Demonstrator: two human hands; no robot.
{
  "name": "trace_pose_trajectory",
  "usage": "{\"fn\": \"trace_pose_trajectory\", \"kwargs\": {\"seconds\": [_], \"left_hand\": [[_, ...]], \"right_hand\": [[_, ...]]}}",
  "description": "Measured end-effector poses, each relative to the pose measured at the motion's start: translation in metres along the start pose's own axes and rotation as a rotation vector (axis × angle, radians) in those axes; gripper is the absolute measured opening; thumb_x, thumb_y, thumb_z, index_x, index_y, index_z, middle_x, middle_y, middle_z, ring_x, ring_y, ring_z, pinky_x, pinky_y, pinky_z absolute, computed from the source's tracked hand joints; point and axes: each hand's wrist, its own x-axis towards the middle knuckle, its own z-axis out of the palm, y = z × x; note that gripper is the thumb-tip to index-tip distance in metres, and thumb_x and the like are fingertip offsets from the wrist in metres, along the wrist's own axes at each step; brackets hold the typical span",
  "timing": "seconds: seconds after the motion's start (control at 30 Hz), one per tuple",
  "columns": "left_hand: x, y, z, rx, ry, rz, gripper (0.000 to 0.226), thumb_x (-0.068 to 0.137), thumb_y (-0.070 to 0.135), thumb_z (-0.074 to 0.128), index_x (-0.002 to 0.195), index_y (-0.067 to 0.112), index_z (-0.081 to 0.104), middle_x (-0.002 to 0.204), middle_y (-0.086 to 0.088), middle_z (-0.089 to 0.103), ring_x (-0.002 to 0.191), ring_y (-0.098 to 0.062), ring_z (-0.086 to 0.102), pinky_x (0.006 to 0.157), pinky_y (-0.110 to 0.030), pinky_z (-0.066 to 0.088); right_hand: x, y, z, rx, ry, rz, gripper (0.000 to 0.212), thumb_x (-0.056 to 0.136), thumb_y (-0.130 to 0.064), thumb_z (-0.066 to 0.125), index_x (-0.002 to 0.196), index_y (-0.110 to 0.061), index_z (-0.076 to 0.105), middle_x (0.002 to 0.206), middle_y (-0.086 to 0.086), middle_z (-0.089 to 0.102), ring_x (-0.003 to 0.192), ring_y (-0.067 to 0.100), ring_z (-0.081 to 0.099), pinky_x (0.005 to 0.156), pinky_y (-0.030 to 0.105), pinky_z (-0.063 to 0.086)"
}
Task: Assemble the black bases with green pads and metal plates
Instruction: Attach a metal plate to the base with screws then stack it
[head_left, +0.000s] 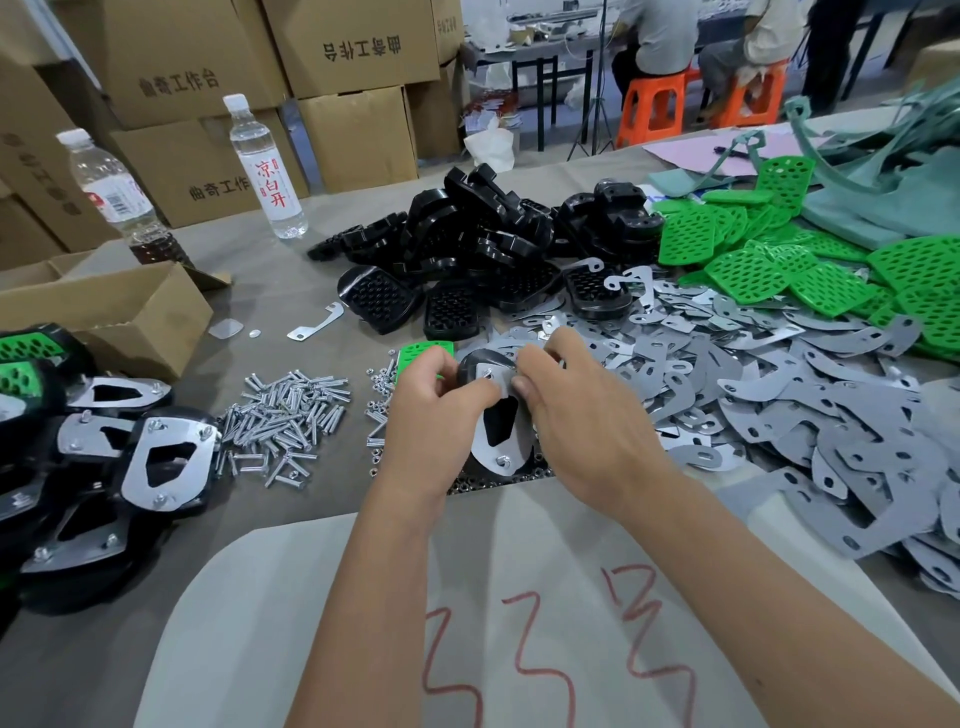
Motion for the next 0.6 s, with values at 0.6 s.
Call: {"fn": "trace_pose_trajectory", "kwargs": {"seconds": [0.6], "left_hand": [[0.003, 0.002, 0.001, 0.056, 0.384, 0.047, 0.024, 0.069, 0.034, 0.077, 0.085, 0.02, 0.068, 0.085, -0.007, 0.074, 0.083, -0.034, 0.073, 0.074, -0.062, 0.06]], "right_hand": [[0.003, 0.023, -0.015, 0.004, -0.332, 0.0, 0.014, 0.094, -0.046, 0.067, 0.099, -0.034, 0.065, 0.099, -0.011, 0.052, 0.101, 0.014, 0.042, 0.088, 0.039, 0.043]]}}
